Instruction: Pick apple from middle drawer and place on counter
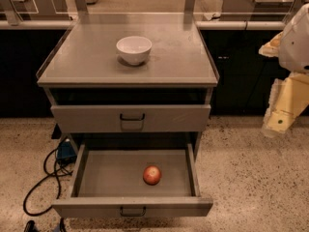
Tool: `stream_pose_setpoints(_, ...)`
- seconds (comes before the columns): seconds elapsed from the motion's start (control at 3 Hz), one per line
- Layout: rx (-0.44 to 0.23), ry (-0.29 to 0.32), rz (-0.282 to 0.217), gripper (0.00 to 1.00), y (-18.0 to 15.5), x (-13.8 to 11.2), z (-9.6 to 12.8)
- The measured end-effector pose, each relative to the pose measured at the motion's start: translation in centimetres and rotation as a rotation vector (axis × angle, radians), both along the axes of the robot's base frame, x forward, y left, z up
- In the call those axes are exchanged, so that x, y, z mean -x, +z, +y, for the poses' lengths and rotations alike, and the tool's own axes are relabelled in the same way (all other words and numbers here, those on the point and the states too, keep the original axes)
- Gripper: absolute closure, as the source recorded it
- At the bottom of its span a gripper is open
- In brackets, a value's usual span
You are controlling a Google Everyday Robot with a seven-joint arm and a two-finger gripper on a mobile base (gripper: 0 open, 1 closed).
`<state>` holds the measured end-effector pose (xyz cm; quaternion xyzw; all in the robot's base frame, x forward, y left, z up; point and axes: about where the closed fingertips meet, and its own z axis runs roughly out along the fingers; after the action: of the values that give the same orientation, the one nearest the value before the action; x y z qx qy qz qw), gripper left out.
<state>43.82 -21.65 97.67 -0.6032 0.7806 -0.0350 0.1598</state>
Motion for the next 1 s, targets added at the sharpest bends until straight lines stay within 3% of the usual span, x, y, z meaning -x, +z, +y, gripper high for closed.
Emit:
stream_pose_setpoints(0.33, 0.0, 0.0, 0.0, 0.0, 0.0, 0.0, 0.0)
stream_pose_setpoints(0.67, -0.046, -0.001, 0.001, 0.0, -1.7, 0.3, -1.3)
stream_pose_setpoints(1.0, -0.175, -0.021, 0.051, 0.0, -8.6, 1.2, -5.1)
